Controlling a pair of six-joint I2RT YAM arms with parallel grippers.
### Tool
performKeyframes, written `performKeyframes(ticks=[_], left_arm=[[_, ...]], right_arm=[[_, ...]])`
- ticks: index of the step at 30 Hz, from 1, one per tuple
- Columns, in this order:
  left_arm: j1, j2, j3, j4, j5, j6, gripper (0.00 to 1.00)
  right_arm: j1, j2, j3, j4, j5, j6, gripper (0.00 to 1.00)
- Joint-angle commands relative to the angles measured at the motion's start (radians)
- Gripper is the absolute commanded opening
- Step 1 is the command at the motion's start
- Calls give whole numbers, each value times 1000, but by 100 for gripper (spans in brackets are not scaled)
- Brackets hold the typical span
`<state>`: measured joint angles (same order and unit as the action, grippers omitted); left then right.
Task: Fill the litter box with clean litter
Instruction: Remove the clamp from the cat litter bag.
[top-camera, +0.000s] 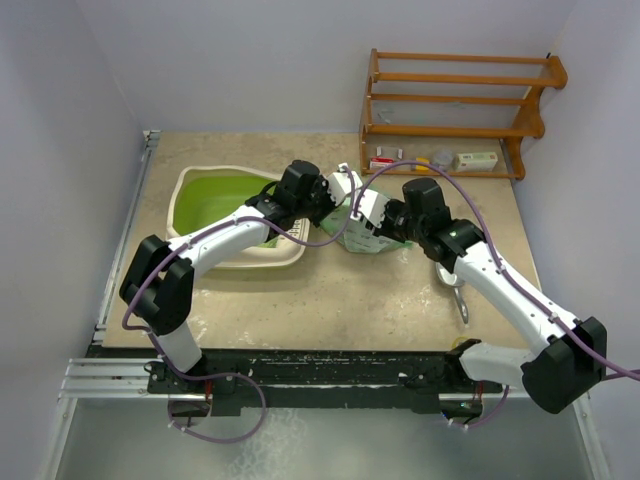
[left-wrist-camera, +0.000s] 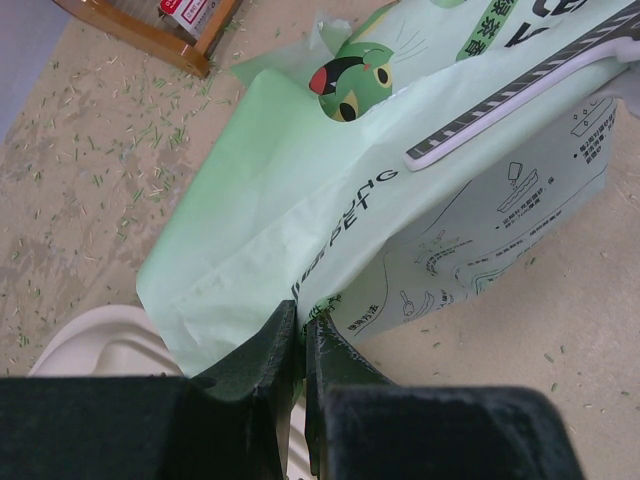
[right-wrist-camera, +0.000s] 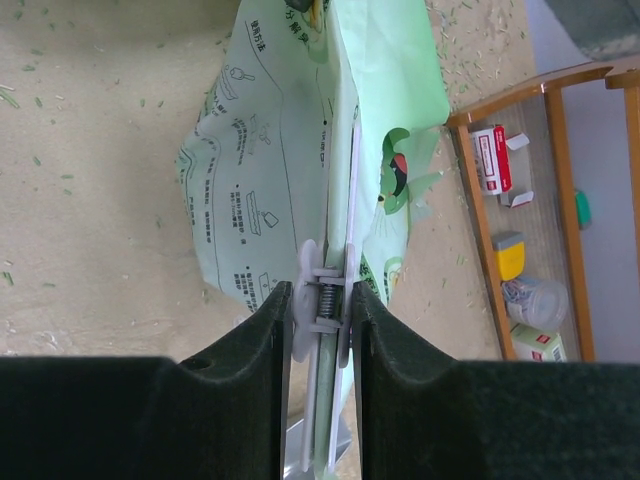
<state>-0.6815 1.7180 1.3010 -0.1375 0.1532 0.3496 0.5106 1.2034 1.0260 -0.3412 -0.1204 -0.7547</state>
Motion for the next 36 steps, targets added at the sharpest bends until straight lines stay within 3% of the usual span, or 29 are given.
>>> performKeyframes(ticks=[1, 25, 36], left_arm=[[-5, -9, 52, 42, 22, -3, 3], [-6, -24, 41, 43, 28, -12, 3], [-7, -24, 37, 48, 22, -17, 3]], right_arm=[[6, -23, 25, 37, 47, 51, 0], [3, -79, 69, -9, 70, 164, 0], [-12, -142, 94, 5, 224, 214, 0]])
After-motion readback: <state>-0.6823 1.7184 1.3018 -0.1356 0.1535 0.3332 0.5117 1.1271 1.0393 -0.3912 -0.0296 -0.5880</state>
